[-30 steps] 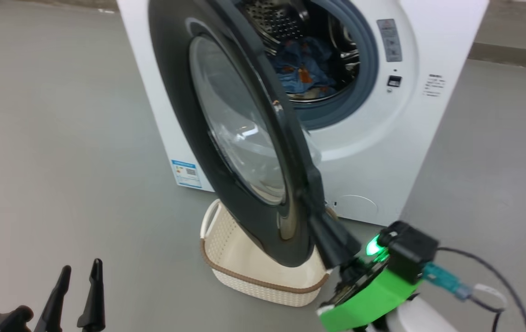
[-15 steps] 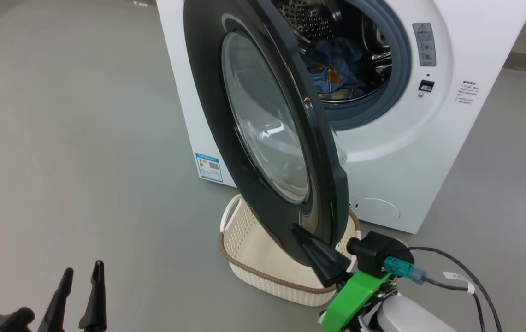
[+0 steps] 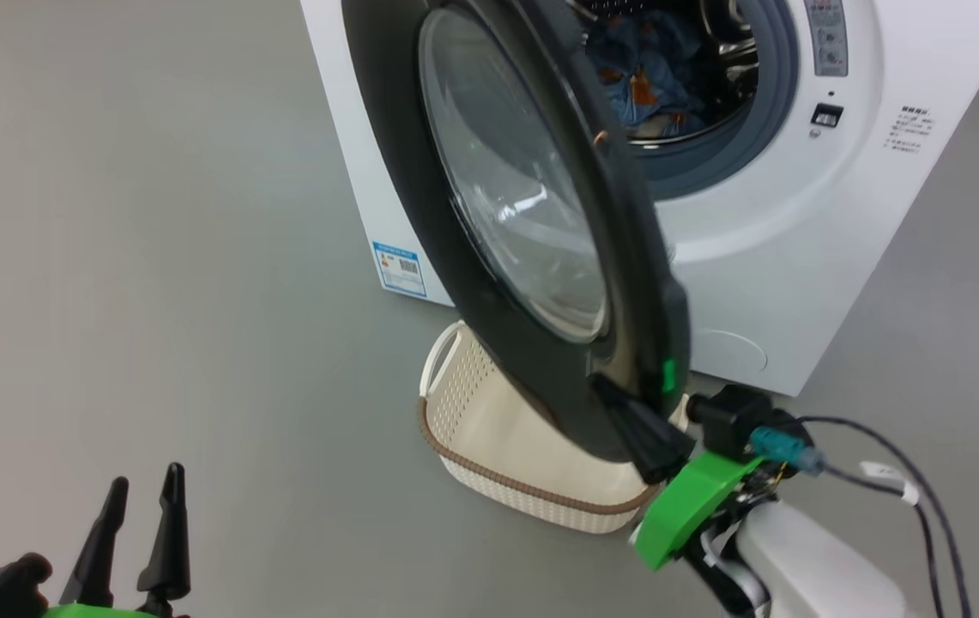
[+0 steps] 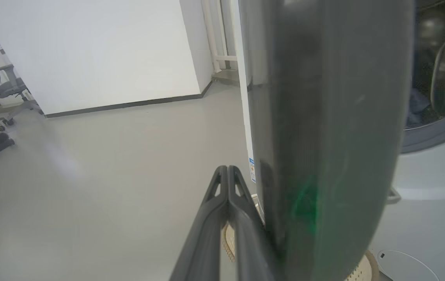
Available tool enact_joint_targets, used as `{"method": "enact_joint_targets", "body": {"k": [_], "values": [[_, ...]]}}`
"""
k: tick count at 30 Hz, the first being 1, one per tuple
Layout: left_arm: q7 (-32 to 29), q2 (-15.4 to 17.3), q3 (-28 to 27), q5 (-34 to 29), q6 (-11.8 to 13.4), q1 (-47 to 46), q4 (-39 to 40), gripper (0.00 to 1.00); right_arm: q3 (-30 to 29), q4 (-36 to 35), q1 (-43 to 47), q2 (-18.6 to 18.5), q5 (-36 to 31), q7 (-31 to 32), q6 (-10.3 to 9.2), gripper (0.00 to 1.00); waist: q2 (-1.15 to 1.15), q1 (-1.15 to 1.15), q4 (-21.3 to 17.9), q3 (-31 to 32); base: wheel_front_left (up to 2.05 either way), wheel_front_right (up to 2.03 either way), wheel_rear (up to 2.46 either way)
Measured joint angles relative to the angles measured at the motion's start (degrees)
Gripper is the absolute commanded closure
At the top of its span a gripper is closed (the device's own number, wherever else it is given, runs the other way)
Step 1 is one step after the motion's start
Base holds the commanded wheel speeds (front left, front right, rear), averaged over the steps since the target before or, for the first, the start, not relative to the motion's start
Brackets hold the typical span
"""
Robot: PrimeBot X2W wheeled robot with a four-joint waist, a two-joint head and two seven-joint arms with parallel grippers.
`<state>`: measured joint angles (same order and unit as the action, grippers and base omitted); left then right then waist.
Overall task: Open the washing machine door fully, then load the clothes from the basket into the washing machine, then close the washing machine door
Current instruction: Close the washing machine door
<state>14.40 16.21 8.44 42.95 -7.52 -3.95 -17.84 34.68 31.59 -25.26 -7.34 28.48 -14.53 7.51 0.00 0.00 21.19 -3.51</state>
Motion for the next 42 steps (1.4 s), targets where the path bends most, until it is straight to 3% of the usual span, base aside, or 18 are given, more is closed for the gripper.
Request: {"method": "enact_joint_targets", "body": {"k": [8,18,30,42], "values": [[0.00,0.96,0.53,1.22,0.00,-2.04,0.77,0.00,-9.07,1.70,-1.25,-0.38,-3.20,0.00,0.00,1.00,0.00,0.00,-0.09,-3.38,0.00,0.00,0.00],[0.20,2.70,1.99,4.15,0.00,-7.23,2.40,0.00,-23.62,3.15,-11.26,-0.49,-9.45,0.00,0.05,1.00,0.00,0.00,-0.59,-11.45,0.00,0.00,0.00],[0.23,3.69,2.43,6.27,0.00,-12.88,4.61,0.00,-30.97,3.66,-24.55,-1.59,-14.92,-0.01,0.00,1.00,0.00,0.00,-0.28,-20.85,0.00,0.00,0.00],[0.23,3.43,3.36,7.43,0.00,-16.30,4.81,0.00,-33.33,4.91,-33.46,-2.53,-18.55,-0.27,0.40,1.00,0.00,0.00,0.25,-27.60,0.00,0.00,0.00]]}}
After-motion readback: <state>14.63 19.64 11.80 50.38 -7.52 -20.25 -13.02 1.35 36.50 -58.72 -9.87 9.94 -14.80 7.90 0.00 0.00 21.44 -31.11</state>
